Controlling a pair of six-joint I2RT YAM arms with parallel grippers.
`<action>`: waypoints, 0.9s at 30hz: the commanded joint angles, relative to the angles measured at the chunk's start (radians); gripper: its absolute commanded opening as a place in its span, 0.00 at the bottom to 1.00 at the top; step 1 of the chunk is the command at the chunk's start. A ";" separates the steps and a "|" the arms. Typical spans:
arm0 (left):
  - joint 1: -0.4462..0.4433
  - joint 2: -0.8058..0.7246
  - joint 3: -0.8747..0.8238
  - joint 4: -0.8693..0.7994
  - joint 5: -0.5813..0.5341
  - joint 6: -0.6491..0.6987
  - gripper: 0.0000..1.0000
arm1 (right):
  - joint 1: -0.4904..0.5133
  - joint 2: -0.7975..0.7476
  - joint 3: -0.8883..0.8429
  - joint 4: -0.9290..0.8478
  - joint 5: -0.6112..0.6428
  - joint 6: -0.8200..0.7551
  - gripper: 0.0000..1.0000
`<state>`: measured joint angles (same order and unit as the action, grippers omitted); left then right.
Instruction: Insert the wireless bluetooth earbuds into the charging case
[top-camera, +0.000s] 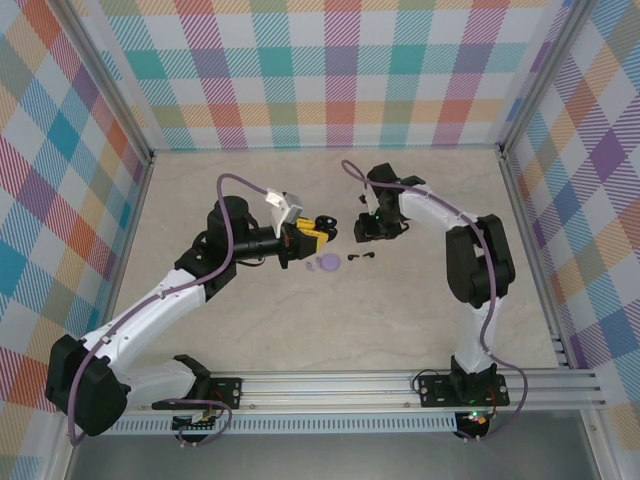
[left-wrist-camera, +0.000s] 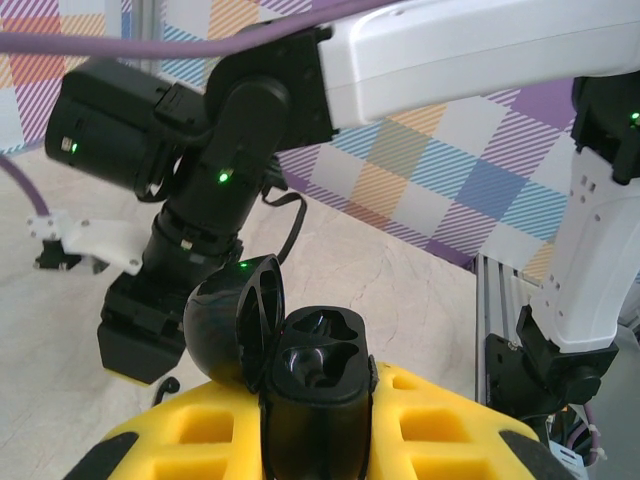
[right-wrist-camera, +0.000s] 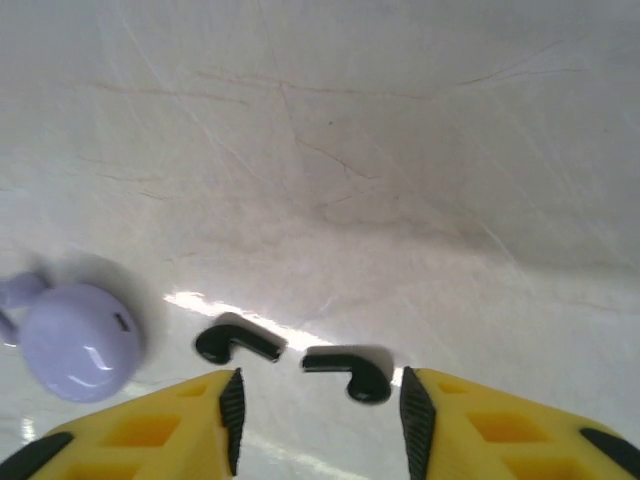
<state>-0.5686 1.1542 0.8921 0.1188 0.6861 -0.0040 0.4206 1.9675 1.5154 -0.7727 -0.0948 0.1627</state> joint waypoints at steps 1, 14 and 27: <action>-0.016 -0.032 -0.011 0.012 -0.004 0.013 0.04 | 0.006 -0.078 -0.065 0.045 -0.042 0.189 0.49; -0.016 -0.042 -0.012 0.003 -0.001 0.027 0.04 | 0.024 -0.110 -0.146 0.031 0.058 0.701 0.48; -0.016 -0.047 -0.018 0.007 0.001 0.027 0.04 | 0.046 0.009 -0.091 -0.016 0.068 0.828 0.46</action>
<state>-0.5686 1.1355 0.8856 0.1085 0.6861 0.0097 0.4576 1.9434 1.3907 -0.7654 -0.0189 0.9466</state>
